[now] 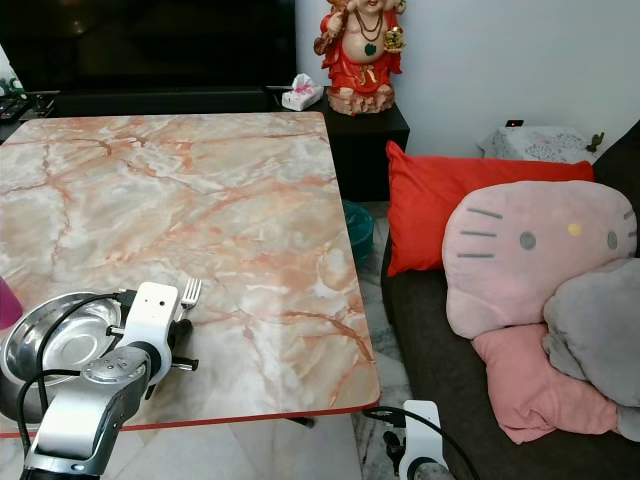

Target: Setting the table

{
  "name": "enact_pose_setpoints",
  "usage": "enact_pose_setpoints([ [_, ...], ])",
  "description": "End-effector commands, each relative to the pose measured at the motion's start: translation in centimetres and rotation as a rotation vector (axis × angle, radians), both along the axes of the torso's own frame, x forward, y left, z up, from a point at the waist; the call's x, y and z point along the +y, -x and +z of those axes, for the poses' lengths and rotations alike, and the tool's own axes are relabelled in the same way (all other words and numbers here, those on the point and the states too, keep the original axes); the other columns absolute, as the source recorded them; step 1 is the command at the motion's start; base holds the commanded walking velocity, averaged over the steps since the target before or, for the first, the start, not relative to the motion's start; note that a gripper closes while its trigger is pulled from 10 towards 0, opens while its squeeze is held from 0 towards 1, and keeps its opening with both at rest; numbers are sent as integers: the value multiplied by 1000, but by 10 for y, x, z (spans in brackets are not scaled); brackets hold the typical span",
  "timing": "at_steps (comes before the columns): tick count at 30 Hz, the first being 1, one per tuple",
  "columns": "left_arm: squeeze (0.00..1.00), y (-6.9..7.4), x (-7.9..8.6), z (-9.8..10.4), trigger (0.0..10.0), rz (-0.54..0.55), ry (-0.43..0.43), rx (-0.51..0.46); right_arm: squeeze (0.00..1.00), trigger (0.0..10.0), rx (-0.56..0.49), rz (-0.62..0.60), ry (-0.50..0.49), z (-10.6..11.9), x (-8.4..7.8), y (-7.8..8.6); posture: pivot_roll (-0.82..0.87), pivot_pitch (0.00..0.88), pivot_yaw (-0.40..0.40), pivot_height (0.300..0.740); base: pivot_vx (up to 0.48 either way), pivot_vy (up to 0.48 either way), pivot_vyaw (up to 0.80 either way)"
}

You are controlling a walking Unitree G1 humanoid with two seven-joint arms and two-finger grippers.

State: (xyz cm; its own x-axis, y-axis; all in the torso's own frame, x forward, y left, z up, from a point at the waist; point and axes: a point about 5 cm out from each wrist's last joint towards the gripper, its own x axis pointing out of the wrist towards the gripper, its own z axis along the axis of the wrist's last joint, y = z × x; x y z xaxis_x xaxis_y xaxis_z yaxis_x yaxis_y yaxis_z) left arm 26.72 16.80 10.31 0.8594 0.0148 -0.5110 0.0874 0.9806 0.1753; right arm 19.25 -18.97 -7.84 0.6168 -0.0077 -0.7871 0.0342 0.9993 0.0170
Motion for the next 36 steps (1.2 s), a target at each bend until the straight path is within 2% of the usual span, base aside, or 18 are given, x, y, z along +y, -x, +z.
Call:
enact_pose_setpoints([
  [1,435,-1,-1,6,10000,-7,-8,-14,0,10000,-7,6,4,2,-1,-4,99,6,-9,740,0,0,0],
  [8,431,-2,-2,7,10000,-12,-6,-14,0,10000,-5,7,3,2,-1,-4,99,5,-9,740,0,0,0],
  [9,663,-2,-2,8,10000,-13,-5,-15,0,10000,-5,7,4,2,-1,-4,99,5,-9,740,0,0,0],
  [11,671,-2,-3,8,10000,-15,-4,-16,0,10000,-4,9,4,2,-1,-4,101,5,-10,740,0,0,0],
  [12,898,-2,-3,7,10000,-15,-4,-16,0,10000,-4,10,4,2,-1,-4,101,5,-9,740,0,0,0],
  [14,914,-2,-3,7,10000,-16,-4,-15,0,10000,-4,10,3,2,-1,-4,99,5,-9,740,0,0,0],
  [22,867,-3,-4,8,10000,-16,-8,-18,0,10000,-4,9,2,2,-1,-4,100,4,-9,740,0,0,0],
  [23,490,-4,-4,9,10000,-15,-9,-21,0,10000,-4,9,2,2,-1,-4,100,4,-9,740,0,0,0],
  [24,290,-4,-4,10,10000,-15,-11,-24,0,10000,-4,10,2,2,-1,-4,100,4,-9,740,0,0,0],
  [25,0,-5,-4,11,10000,-16,-13,-30,0,10000,-4,10,2,2,-1,-4,102,3,-10,740,0,0,0],
  [31,0,-10,-8,25,10000,-41,-19,-93,0,10000,-2,12,2,2,-1,-4,102,3,-11,740,0,0,0],
  [34,0,-17,-18,47,10000,-98,-20,-234,0,10000,-2,15,1,2,-1,-4,104,3,-11,740,0,0,0],
  [36,0,-19,-22,55,10000,-120,-12,-292,0,10000,-1,16,0,2,-1,-4,104,3,-11,740,0,0,0],
])
